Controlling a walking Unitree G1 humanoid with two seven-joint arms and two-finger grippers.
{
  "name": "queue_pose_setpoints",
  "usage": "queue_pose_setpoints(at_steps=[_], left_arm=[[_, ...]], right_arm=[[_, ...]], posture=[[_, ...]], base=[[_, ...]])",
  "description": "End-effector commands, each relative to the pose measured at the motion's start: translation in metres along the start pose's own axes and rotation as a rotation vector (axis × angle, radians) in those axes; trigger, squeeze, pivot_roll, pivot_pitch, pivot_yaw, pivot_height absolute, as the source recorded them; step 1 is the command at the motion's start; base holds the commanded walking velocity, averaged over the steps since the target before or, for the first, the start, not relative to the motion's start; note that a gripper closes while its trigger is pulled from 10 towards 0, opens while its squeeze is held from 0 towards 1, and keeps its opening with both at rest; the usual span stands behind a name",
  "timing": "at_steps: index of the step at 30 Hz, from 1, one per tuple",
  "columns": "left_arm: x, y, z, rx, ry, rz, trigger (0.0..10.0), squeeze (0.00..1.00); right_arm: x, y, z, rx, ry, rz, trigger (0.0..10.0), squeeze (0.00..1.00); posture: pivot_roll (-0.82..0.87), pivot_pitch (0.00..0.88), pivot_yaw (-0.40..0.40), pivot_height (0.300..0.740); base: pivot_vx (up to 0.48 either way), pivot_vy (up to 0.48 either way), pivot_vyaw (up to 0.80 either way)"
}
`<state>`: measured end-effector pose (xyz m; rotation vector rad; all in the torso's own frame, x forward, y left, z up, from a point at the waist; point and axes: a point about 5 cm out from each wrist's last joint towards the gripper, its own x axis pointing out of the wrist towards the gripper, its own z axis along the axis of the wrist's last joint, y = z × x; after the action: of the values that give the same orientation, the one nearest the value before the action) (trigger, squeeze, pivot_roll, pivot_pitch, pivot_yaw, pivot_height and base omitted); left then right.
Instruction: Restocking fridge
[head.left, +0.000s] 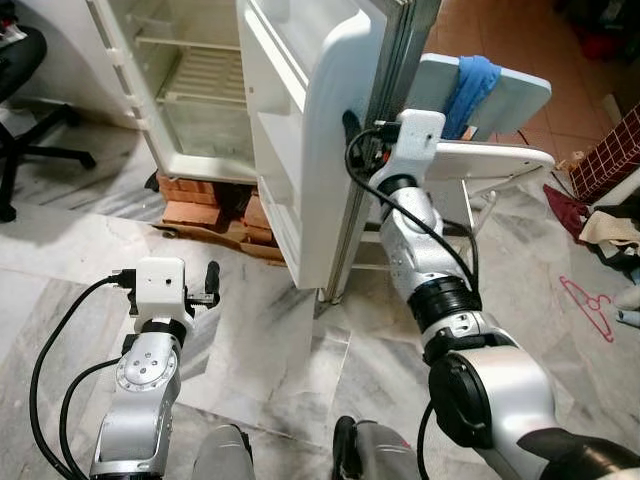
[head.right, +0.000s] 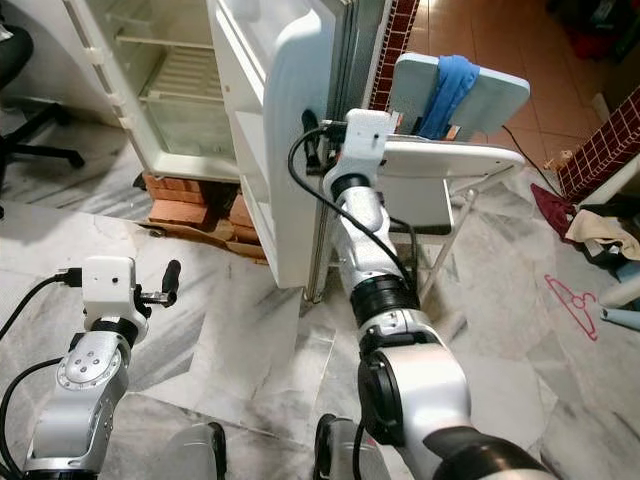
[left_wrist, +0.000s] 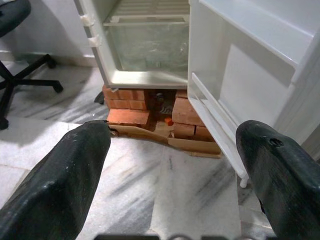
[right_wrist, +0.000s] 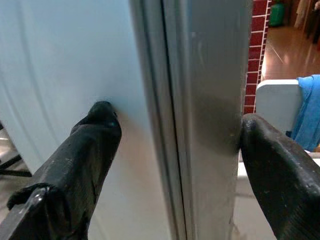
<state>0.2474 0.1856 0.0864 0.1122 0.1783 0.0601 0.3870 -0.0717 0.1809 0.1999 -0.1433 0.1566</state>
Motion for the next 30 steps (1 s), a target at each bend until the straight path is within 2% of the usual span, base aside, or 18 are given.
queue_pose_setpoints(at_steps=[1, 2, 5, 6, 7, 8, 9, 11, 12, 15, 17, 19, 20, 23, 24, 28, 30], left_arm=[[-0.004, 0.0, 0.0, -0.002, 0.007, 0.008, 10.0, 0.0], [-0.004, 0.001, 0.0, -0.002, 0.008, 0.007, 10.0, 0.0], [-0.005, 0.001, 0.0, -0.003, 0.007, 0.003, 10.0, 0.0], [-0.005, 0.001, 0.0, -0.003, 0.007, 0.003, 10.0, 0.0], [-0.006, 0.001, 0.001, -0.004, 0.006, 0.001, 10.0, 0.0], [-0.006, 0.001, 0.001, -0.005, 0.006, -0.002, 10.0, 0.0], [-0.006, -0.001, 0.002, -0.008, 0.003, -0.012, 10.0, 0.0], [-0.005, -0.003, 0.004, -0.014, -0.001, -0.016, 10.0, 0.0], [-0.005, -0.003, 0.004, -0.014, -0.001, -0.016, 10.0, 0.0], [-0.004, -0.005, 0.007, -0.012, -0.016, -0.025, 10.0, 0.0], [-0.003, -0.007, 0.012, -0.001, -0.032, -0.045, 10.0, 0.0], [-0.002, -0.006, 0.014, 0.012, -0.04, -0.057, 10.0, 0.0], [-0.002, -0.005, 0.015, 0.01, -0.041, -0.057, 10.0, 0.0], [0.002, -0.003, 0.015, -0.007, -0.031, -0.052, 10.0, 0.0], [0.003, -0.004, 0.013, -0.007, -0.028, -0.056, 10.0, 0.0], [0.004, -0.008, 0.008, -0.011, -0.014, -0.092, 10.0, 0.0], [0.004, -0.013, 0.006, -0.014, -0.013, -0.118, 10.0, 0.0]], right_arm=[[0.004, 0.026, 0.007, 0.067, -0.017, 0.088, 10.0, 0.0], [0.003, 0.052, 0.013, 0.219, -0.034, 0.234, 10.0, 0.0], [-0.005, 0.086, 0.025, 0.432, -0.058, 0.489, 10.0, 0.0], [-0.005, 0.086, 0.025, 0.432, -0.058, 0.489, 10.0, 0.0], [-0.008, 0.093, 0.029, 0.476, -0.066, 0.549, 10.0, 0.0], [-0.015, 0.1, 0.033, 0.513, -0.076, 0.646, 10.0, 0.0], [-0.032, 0.106, 0.037, 0.54, -0.087, 0.806, 10.0, 0.0], [-0.04, 0.099, 0.03, 0.466, -0.074, 0.838, 10.0, 0.0], [-0.04, 0.099, 0.03, 0.466, -0.074, 0.838, 10.0, 0.0], [-0.044, 0.067, 0.003, 0.295, -0.013, 0.729, 10.0, 0.0], [-0.053, 0.028, -0.014, 0.212, 0.049, 0.576, 10.0, 0.0], [-0.067, -0.002, -0.022, 0.192, 0.086, 0.436, 10.0, 0.0], [-0.073, -0.011, -0.024, 0.178, 0.099, 0.395, 10.0, 0.0], [-0.098, -0.039, -0.033, 0.051, 0.118, 0.286, 10.0, 0.0], [-0.104, -0.046, -0.036, 0.033, 0.123, 0.238, 10.0, 0.0], [-0.117, -0.059, -0.044, 0.025, 0.168, 0.085, 10.0, 0.0], [-0.124, -0.062, -0.047, -0.055, 0.2, 0.102, 10.0, 0.0]], posture=[[0.19, 0.151, -0.066, 0.74], [0.2, 0.155, -0.064, 0.74], [0.2, 0.158, -0.06, 0.74], [0.2, 0.158, -0.06, 0.74], [0.2, 0.158, -0.06, 0.74], [0.19, 0.162, -0.058, 0.74], [0.19, 0.166, -0.055, 0.74], [0.18, 0.169, -0.052, 0.74], [0.18, 0.169, -0.052, 0.74], [0.16, 0.185, -0.041, 0.74], [0.13, 0.19, -0.037, 0.74], [0.12, 0.189, -0.031, 0.74], [0.11, 0.186, -0.034, 0.74], [0.1, 0.189, -0.03, 0.74], [0.09, 0.187, -0.027, 0.74], [0.07, 0.183, 0.007, 0.74], [0.06, 0.175, 0.024, 0.74]], base=[[0.0, 0.0, 0.0], [0.0, 0.0, 0.0], [0.0, 0.0, 0.0], [0.0, 0.0, 0.0], [0.0, 0.0, 0.0], [0.0, 0.0, 0.0], [0.0, 0.0, 0.0], [0.0, 0.0, 0.0], [0.0, 0.0, 0.0], [0.0, 0.0, 0.0], [0.0, 0.0, 0.0], [0.0, 0.0, 0.0], [0.0, 0.0, 0.0], [0.0, 0.0, 0.0], [0.0, 0.0, 0.0], [0.0, 0.48, 0.0], [0.0, 0.48, 0.0]])
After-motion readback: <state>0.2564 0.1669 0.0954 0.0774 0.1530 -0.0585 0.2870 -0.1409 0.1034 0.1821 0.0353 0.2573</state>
